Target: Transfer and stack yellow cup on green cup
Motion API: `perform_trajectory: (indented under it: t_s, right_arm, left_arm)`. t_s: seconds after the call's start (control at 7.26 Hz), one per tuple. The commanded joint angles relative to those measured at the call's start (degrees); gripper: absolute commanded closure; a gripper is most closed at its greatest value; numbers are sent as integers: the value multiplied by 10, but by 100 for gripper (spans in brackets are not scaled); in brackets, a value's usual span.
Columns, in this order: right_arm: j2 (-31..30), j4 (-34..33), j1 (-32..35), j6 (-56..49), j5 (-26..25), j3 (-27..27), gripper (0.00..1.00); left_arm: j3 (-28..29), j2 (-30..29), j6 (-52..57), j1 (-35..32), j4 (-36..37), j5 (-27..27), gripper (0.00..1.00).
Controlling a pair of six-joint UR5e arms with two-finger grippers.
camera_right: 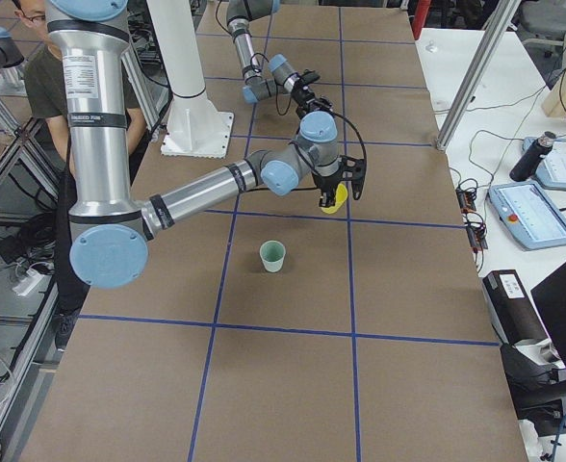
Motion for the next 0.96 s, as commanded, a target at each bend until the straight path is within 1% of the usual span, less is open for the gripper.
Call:
perform_trajectory:
  t_s: [0.0,0.14,0.41,0.55,0.83]
  right_arm:
    - [-84,1,58,-112,44,14,100]
    - [-120,1,56,-151,44,35,100]
    - [-164,1,52,-156,44,61,100]
    - [-177,1,44,-156,44,69,100]
    - [-178,1,16,-154,38,67,100]
  left_arm:
    - [14,3,-4,-5,2,31,1]
    - [15,3,-3,-8,3,34,1]
    - [15,4,-6,-16,6,40,1]
    - [16,4,-5,-16,8,40,1]
    - [16,4,-5,-16,8,40,1]
